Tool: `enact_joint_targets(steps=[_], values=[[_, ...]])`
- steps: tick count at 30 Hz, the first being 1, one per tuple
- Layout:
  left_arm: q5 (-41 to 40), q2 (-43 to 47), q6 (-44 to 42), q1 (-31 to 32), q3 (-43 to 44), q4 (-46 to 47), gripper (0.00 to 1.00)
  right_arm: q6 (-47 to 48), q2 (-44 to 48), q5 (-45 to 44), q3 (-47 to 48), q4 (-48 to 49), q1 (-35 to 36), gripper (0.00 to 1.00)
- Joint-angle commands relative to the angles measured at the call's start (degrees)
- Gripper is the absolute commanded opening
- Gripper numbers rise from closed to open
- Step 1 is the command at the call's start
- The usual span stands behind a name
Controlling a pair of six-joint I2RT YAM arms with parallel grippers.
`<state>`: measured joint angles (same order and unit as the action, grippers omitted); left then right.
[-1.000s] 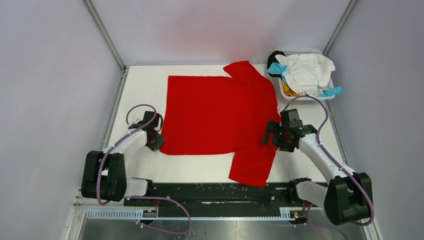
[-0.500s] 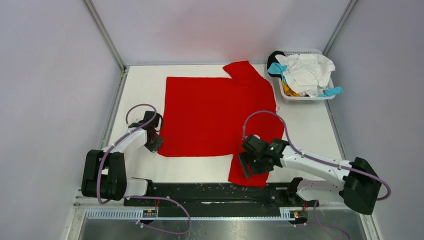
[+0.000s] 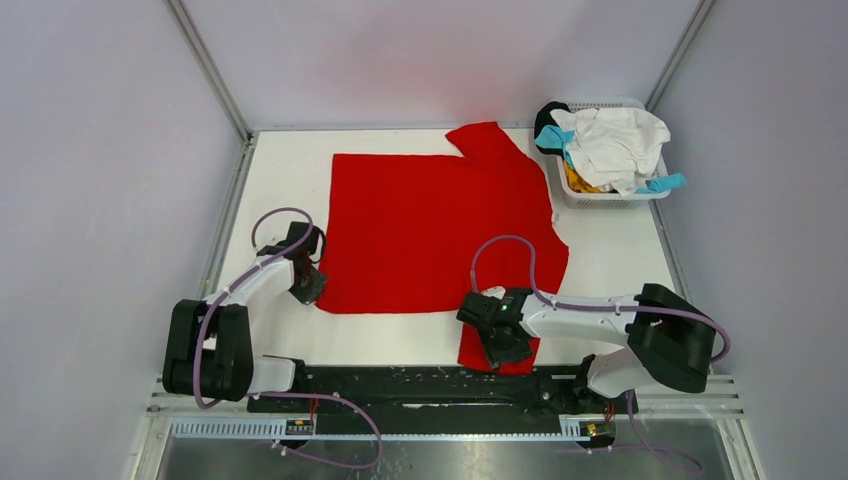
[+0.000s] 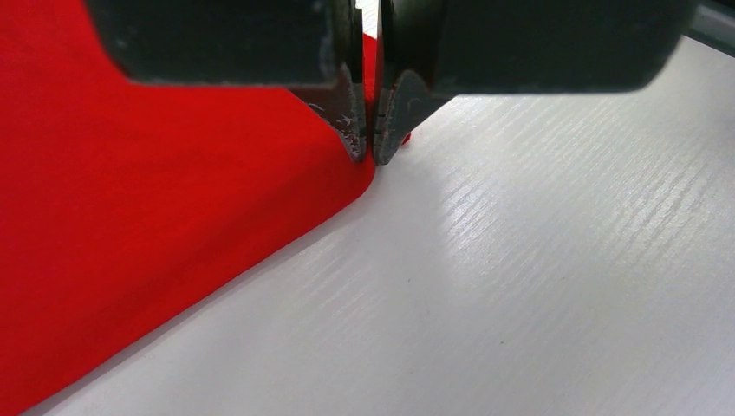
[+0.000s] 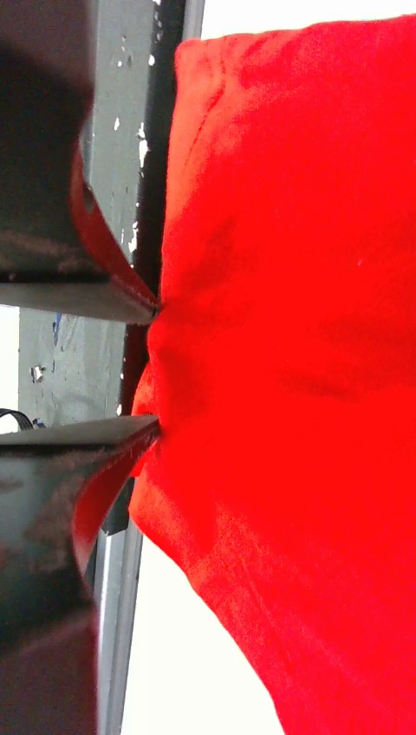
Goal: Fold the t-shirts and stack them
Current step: Grab the side of the flattened tshirt closest away from the robot with both arms, then fold the flattened tshirt in 1/3 of the way
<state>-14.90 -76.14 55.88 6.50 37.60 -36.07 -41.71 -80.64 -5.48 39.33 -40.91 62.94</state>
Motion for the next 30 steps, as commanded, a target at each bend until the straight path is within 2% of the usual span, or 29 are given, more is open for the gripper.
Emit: enact_joint_targets(steps=[1,5,9,12,17,24,30], values=[[0.7,1.7,0.1,-0.2,0.1,0.5,0.00,-6.0,-4.9,-10.7,-0.5,4.5,0.2,0.43],[0.6,2.8,0.2,-0.2,0.2,-0.3,0.00,-5.6,-3.0,-11.0,0.2,4.6,0.2,0.00],[0.5,5.2,0.1,-0.3,-0.1,-1.2,0.00,-2.8,4.9,-11.3,1.4,1.6,0.2,0.00],[0.8,7.8,-1.0,-0.3,-0.2,-0.5,0.00,3.5,9.9,-9.0,3.9,-1.6,0.2,0.00],[1.4,10.7,-1.6,-0.3,0.5,-2.0,0.00,8.7,12.4,-3.6,8.5,-9.4,0.2,0.00],[-2.3,16.2,-0.8,-0.3,-1.5,-9.0,0.00,8.2,16.7,10.7,4.3,-9.9,0.3,0.00],[-2.6,22.0,1.5,-0.2,-6.3,-13.7,0.00,6.8,18.6,17.1,0.5,-8.5,1.2,0.00]])
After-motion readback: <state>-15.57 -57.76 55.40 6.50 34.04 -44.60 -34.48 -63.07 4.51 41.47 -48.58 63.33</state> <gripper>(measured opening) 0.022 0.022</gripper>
